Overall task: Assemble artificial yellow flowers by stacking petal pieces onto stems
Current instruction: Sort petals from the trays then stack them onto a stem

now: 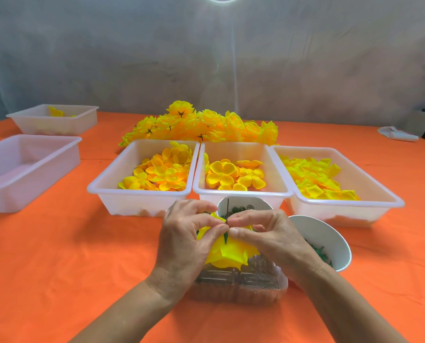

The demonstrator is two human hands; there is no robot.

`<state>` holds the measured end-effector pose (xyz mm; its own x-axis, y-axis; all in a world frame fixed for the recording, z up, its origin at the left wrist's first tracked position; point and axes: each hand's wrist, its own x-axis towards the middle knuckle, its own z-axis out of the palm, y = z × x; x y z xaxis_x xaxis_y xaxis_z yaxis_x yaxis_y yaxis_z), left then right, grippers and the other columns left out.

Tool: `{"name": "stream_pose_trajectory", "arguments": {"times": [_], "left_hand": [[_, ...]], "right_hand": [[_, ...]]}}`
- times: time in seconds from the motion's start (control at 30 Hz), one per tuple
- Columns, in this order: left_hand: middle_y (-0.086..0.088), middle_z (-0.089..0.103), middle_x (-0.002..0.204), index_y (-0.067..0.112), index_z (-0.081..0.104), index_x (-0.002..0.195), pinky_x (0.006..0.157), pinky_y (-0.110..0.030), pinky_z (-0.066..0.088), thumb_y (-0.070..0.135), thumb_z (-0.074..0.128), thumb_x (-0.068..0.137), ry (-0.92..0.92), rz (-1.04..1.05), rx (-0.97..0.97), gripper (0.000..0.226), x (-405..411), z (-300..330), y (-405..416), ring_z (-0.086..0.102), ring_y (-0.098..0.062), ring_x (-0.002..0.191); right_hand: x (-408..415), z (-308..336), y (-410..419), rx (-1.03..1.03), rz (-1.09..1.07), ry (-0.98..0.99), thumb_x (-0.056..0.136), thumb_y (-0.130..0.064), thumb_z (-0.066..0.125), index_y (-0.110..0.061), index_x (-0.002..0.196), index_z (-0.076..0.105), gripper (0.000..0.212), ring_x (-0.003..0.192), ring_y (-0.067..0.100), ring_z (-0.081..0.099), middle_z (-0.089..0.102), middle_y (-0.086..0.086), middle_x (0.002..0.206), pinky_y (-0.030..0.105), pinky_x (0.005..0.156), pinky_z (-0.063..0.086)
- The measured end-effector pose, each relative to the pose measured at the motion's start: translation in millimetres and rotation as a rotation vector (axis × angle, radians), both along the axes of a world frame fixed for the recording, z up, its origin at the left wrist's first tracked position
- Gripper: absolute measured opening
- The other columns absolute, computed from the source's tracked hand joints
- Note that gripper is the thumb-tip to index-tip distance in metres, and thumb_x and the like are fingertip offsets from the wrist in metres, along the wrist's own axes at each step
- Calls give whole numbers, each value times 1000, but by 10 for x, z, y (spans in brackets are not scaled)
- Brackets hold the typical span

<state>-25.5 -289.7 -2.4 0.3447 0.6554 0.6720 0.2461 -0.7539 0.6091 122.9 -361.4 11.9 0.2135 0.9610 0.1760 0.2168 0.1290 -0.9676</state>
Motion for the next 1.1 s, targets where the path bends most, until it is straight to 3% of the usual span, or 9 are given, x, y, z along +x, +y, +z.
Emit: {"name": "stream_pose_trajectory", "arguments": {"times": [0.07,0.2,0.37,0.5,0.63,0.77,0.87,0.93,1.1], "left_hand": [[6,69,92,17,75,68,80,-47,48,35,68,74,5,20,97,20,5,-53,-3,61,-20,93],[7,67,100,16,73,72,84,-45,43,30,60,83,-4,-7,244,22,11,-197,29,58,-18,97],[8,64,107,12,71,71,87,-46,40,27,59,85,2,-53,336,24,43,-218,111,55,-19,101],[5,66,106,9,70,69,84,-51,43,26,57,86,31,-84,304,26,25,-204,104,56,-22,101],[7,67,104,16,72,67,88,-51,41,36,63,79,146,-43,199,24,-46,-37,85,58,-21,102],[15,65,104,27,74,69,93,-31,41,48,70,71,19,-109,-117,21,-89,240,71,55,-9,107],[13,64,104,23,75,71,91,-26,42,24,79,73,15,-108,-160,5,-16,368,43,54,-11,107],[12,65,103,20,74,70,90,-21,40,18,78,75,53,-98,-167,7,12,389,20,53,-9,106],[12,66,101,19,70,67,88,-18,39,16,76,75,76,-112,-123,11,-4,370,17,54,-7,105]], "right_hand": [[2,-15,17,19,12,64,67,-16,76,-20,71,78,6,82,5,66,73,-1,85,15,68,50],[9,-123,48,106,7,156,62,-16,74,-18,64,76,4,80,8,66,72,1,79,19,67,51],[12,-235,69,156,-67,85,62,-21,76,-18,69,76,7,98,18,61,70,7,87,29,72,53],[14,-256,76,126,-70,99,62,-20,76,-12,71,76,12,97,19,61,68,11,90,28,71,53],[-36,-104,6,83,-115,-23,66,-17,80,-24,71,78,9,100,8,60,71,1,91,22,67,51],[-114,-14,-58,122,-263,-251,68,-21,83,-33,78,77,17,106,-1,54,70,-19,91,26,72,53],[-277,-13,-25,129,-402,-410,65,-29,85,-28,73,76,12,105,0,52,70,-18,86,30,86,47],[-359,-42,12,129,-472,-465,65,-29,84,-24,69,75,12,102,7,54,70,-16,83,35,92,43],[-433,-149,47,212,-604,-386,65,-24,86,-19,64,74,12,92,10,56,70,-14,73,37,85,46]]}}
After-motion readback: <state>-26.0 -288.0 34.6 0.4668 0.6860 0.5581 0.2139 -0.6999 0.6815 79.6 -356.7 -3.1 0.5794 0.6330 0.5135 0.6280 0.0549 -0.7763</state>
